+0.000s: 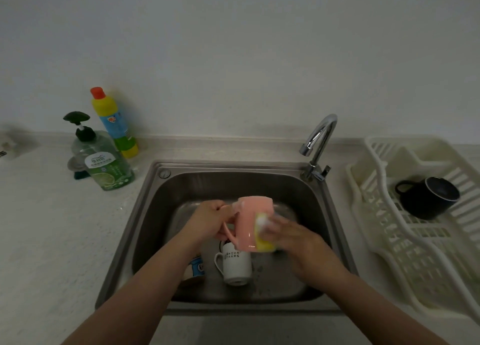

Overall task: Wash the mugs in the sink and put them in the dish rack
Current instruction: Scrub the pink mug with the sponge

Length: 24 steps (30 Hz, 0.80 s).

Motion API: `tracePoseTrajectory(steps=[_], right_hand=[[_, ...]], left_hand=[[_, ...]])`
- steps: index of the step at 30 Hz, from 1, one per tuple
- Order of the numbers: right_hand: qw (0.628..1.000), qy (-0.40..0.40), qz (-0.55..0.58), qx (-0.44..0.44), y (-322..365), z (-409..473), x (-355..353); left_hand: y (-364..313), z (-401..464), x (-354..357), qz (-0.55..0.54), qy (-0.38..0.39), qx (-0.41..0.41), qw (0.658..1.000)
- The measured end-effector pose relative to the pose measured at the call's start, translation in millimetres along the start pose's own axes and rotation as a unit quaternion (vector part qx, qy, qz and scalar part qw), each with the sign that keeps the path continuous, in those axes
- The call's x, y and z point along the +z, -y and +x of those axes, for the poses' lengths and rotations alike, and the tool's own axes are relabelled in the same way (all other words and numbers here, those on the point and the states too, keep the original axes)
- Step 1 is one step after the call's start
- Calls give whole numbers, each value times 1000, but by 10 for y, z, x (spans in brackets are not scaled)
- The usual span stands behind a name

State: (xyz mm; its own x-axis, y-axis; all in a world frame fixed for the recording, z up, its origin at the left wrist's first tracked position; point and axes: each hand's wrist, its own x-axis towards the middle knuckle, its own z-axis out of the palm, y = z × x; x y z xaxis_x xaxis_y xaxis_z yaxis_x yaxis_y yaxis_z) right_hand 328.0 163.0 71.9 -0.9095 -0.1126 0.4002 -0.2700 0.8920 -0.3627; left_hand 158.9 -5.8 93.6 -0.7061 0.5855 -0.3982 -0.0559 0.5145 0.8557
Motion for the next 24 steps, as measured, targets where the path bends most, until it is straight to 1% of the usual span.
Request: tracePoseTrajectory(steps=[1,2,3,4,6,7,8,9,10,11,12,13,15,16,17,19,20,21,22,23,24], right_hand=[[996,-45,16,80,-29,32,-9],[986,-79,47,139,-20,110,-18],[980,-94,63,163,18,178,-19],[982,-88,68,154,86,214,-16],[991,-72,77,84,177,74,0],[991,-77,92,66,197,-13,-3],[986,-95,118,73,193,-43,-13],[975,-122,144,115,185,25,-34],[956,-152,189,164,203,143,-57],[941,-156,220,203,228,263,-78],[932,-143,252,216,285,349,-103],[946,-131,232,183,343,362,-110],[972,-104,193,82,385,185,-114],[978,-86,182,55,349,92,-127],[983,-78,157,61,304,98,-149],[979,-97,106,143,221,309,-159],[979,-93,74,163,225,447,-159],[989,-78,20,125,251,537,-131],[997,-48,-32,52,242,537,-76],[998,-10,-56,-26,208,440,-28],[995,21,-61,-76,154,293,-18]], left_hand=[[7,6,-1,-28,9,-7,1000],[11,11,-2,-66,19,-13,998],[27,20,-12,-112,29,-17,993],[45,31,-32,-154,41,-19,987],[99,57,-110,-200,54,-16,978],[135,64,-142,-219,61,-15,974],[163,66,-159,-233,69,-14,970],[178,59,-156,-243,82,-16,966],[183,47,-143,-257,94,-17,962],[183,39,-133,-279,103,-16,955],[184,35,-130,-304,104,-16,947],[193,37,-150,-328,99,-18,939],[218,41,-222,-357,76,-28,931],[217,35,-245,-347,67,-28,935],[192,28,-247,-318,64,-24,946],[73,-4,-170,-226,50,-14,973],[5,-20,-119,-187,36,-5,982],[-53,-32,-81,-150,23,4,988],[-96,-39,-60,-115,9,10,993],[-116,-43,-53,-82,-6,15,997],[-119,-47,-49,-46,-20,20,999]])
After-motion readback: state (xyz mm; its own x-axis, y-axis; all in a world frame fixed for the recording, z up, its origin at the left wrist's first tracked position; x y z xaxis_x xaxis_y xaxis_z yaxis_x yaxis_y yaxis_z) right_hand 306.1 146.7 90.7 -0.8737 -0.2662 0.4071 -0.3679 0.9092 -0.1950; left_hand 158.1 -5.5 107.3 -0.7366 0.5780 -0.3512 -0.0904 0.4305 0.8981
